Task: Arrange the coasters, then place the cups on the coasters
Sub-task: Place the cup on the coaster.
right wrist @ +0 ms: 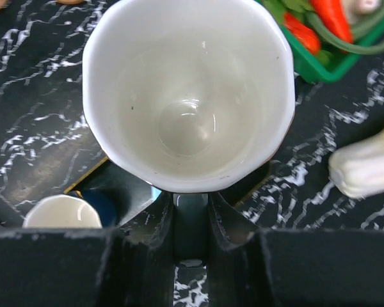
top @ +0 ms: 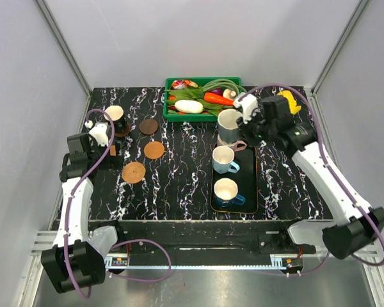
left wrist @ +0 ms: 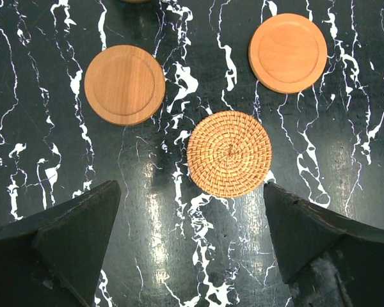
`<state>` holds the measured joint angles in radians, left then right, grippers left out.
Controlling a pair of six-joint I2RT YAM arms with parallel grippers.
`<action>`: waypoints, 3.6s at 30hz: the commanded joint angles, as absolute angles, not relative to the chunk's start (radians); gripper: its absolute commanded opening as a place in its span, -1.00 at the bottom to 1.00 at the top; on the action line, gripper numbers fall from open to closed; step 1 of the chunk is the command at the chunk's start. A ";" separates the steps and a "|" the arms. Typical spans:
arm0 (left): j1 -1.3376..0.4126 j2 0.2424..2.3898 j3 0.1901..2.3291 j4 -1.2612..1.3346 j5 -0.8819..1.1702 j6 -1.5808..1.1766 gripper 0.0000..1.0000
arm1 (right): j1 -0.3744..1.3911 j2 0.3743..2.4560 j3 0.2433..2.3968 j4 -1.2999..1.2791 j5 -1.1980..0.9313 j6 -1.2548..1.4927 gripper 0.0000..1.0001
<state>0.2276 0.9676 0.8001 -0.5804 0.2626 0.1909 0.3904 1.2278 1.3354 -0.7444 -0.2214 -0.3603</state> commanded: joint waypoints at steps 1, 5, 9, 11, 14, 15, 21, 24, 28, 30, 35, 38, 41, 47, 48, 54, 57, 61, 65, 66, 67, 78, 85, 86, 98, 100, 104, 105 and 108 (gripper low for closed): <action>0.233 0.913 0.776 -0.488 0.248 0.172 0.98 | 0.466 1.320 1.486 -0.594 -0.180 -0.273 -1.00; 0.233 0.894 0.764 -0.483 0.282 0.173 0.98 | 0.532 1.459 1.606 -0.601 -0.143 -0.250 -1.00; 0.233 0.893 0.759 -0.482 0.279 0.172 0.98 | 0.589 1.569 1.701 -0.601 -0.114 -0.233 -1.00; 0.232 0.891 0.756 -0.479 0.279 0.173 0.98 | 0.609 1.609 1.736 -0.594 -0.101 -0.226 -1.00; 0.233 0.890 0.750 -0.472 0.273 0.175 0.98 | 0.633 1.647 1.773 -0.565 -0.094 -0.212 -1.00; 0.233 0.888 0.744 -0.469 0.270 0.176 0.98 | 0.641 1.658 1.782 -0.560 -0.091 -0.212 -1.00; 0.233 0.867 0.726 -0.456 0.275 0.184 0.98 | 0.673 1.732 1.851 -0.523 -0.098 -0.209 -1.00; 0.235 0.851 0.719 -0.443 0.275 0.189 0.98 | 0.690 1.775 1.876 -0.499 -0.101 -0.206 -1.00; 0.235 0.836 0.724 -0.449 0.259 0.198 0.98 | 0.704 1.839 1.942 -0.489 -0.104 -0.173 -1.00; 0.235 0.828 0.719 -0.457 0.256 0.204 0.98 | 0.709 1.871 1.977 -0.489 -0.110 -0.158 -1.00; 0.236 0.805 0.695 -0.451 0.241 0.204 0.98 | 0.719 1.948 2.065 -0.498 -0.104 -0.120 -1.00; 0.238 0.793 0.686 -0.443 0.242 0.201 0.98 | 0.726 2.006 2.155 -0.537 -0.103 -0.114 -1.00; 0.241 0.785 0.678 -0.437 0.244 0.199 0.98 | 0.729 2.083 2.244 -0.567 -0.103 -0.112 -0.99; 0.247 0.772 0.657 -0.420 0.261 0.201 0.98 | 0.729 2.261 2.439 -0.623 -0.069 -0.120 -1.00; 0.247 0.770 0.658 -0.423 0.265 0.201 0.98 | 0.729 2.290 2.479 -0.635 -0.068 -0.120 -1.00; 0.255 0.752 0.653 -0.419 0.273 0.201 0.98 | 0.738 2.401 2.600 -0.644 -0.074 -0.115 -1.00; 0.253 0.749 0.650 -0.419 0.279 0.202 0.98 | 0.741 2.428 2.603 -0.623 -0.087 -0.107 -1.00; 0.256 0.747 0.650 -0.420 0.279 0.204 0.98 | 0.756 2.470 2.640 -0.611 -0.094 -0.110 -1.00; 0.259 0.742 0.650 -0.419 0.278 0.204 0.98 | 0.768 2.488 2.646 -0.574 -0.089 -0.106 -1.00; 0.258 0.741 0.650 -0.417 0.278 0.204 0.98 | 0.770 2.493 2.648 -0.565 -0.086 -0.106 -1.00; 0.261 0.739 0.649 -0.419 0.276 0.204 0.98 | 0.775 2.500 2.649 -0.552 -0.081 -0.104 -1.00; 0.261 0.758 0.647 -0.417 0.290 0.209 0.98 | 0.784 2.609 2.721 -0.439 -0.069 -0.090 -1.00; 0.262 0.781 0.657 -0.420 0.288 0.206 0.98 | 0.785 2.663 2.746 -0.381 -0.069 -0.092 -1.00; 0.262 0.785 0.657 -0.422 0.285 0.204 0.98 | 0.785 2.666 2.746 -0.373 -0.068 -0.094 -1.00; 0.261 0.810 0.663 -0.423 0.284 0.204 0.98 | 0.785 2.717 2.769 -0.299 -0.055 -0.106 -1.00; 0.261 0.811 0.664 -0.423 0.284 0.204 0.98 | 0.785 2.723 2.770 -0.296 -0.055 -0.107 -1.00; 0.261 0.815 0.667 -0.423 0.281 0.204 0.98 | 0.784 2.730 2.772 -0.291 -0.055 -0.109 -1.00; 0.262 0.815 0.664 -0.423 0.281 0.204 0.98 | 0.785 2.735 2.775 -0.291 -0.057 -0.107 -1.00; 0.262 0.815 0.664 -0.423 0.282 0.204 0.98 | 0.785 2.741 2.775 -0.287 -0.063 -0.106 -1.00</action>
<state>0.2565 0.8120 0.6498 -0.4686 0.2657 0.1944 0.7788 2.7548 2.6934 -0.4313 -0.0681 -0.1001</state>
